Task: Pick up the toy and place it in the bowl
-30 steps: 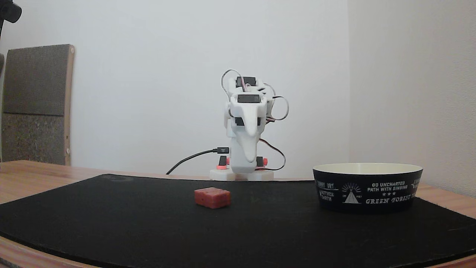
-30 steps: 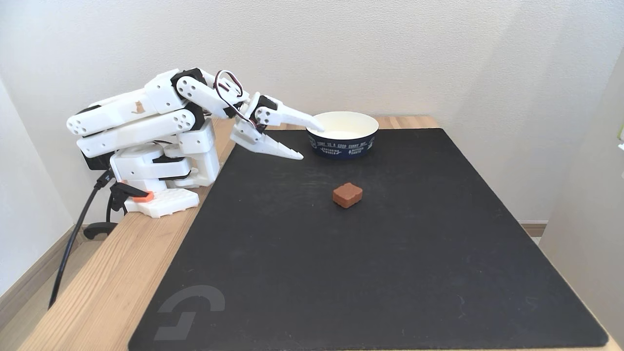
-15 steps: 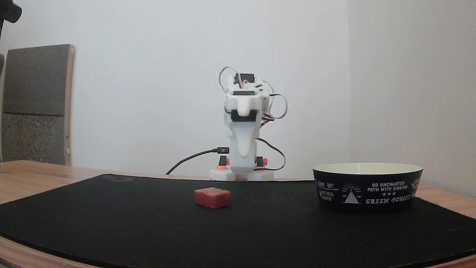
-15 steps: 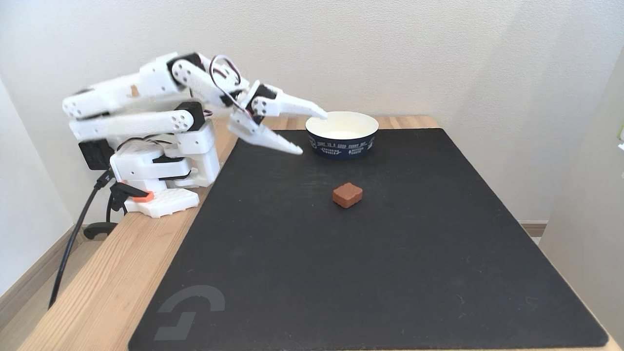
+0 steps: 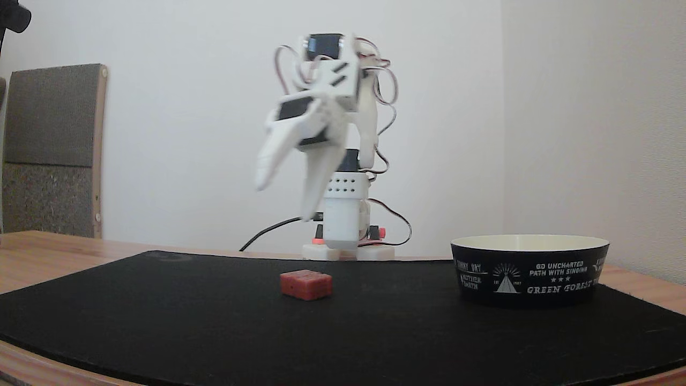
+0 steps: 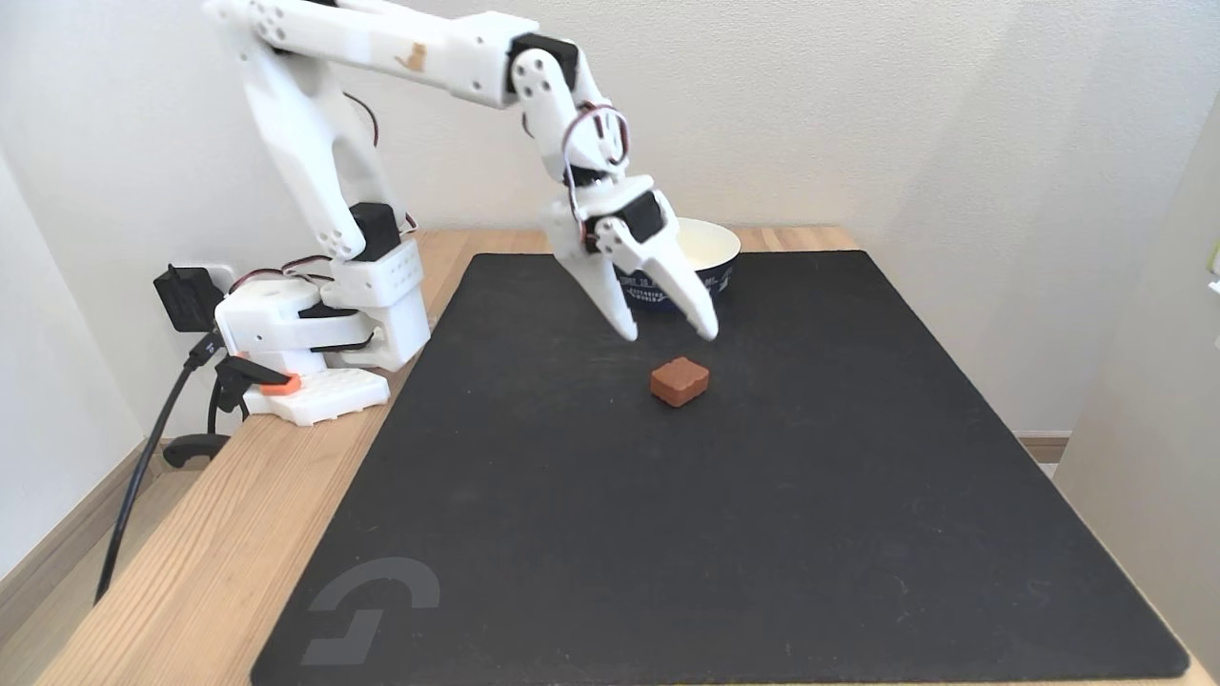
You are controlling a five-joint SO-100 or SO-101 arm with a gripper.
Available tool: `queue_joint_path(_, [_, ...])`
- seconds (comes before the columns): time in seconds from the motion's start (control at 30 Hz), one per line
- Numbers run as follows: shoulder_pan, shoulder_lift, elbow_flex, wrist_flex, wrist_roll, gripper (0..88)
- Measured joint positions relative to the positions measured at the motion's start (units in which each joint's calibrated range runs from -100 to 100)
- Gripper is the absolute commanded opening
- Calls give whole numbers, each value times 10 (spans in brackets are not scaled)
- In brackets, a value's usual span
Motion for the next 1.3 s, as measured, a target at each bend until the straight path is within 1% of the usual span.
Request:
queue_joint_path(0.03, [-2,14,-12,2,1,330])
queue_joint_path(0.17, [5,88,-85,60,-25,330])
queue_joint_path(0.43, [0,183,-145,81,-45,327])
queue_joint_path(0.53, [-18,218,-166,81,-49,329])
queue_joint_path(0.67, [-38,234,-191,84,-67,329])
queue_joint_path(0.77, [-74,235,-203,95,-79,328])
queue_joint_path(0.97, [-79,268,-212,95,-83,326])
queue_joint_path(1.1, [-73,307,-247,99,-83,326])
queue_joint_path(1.3, [-78,316,-265,99,-83,323])
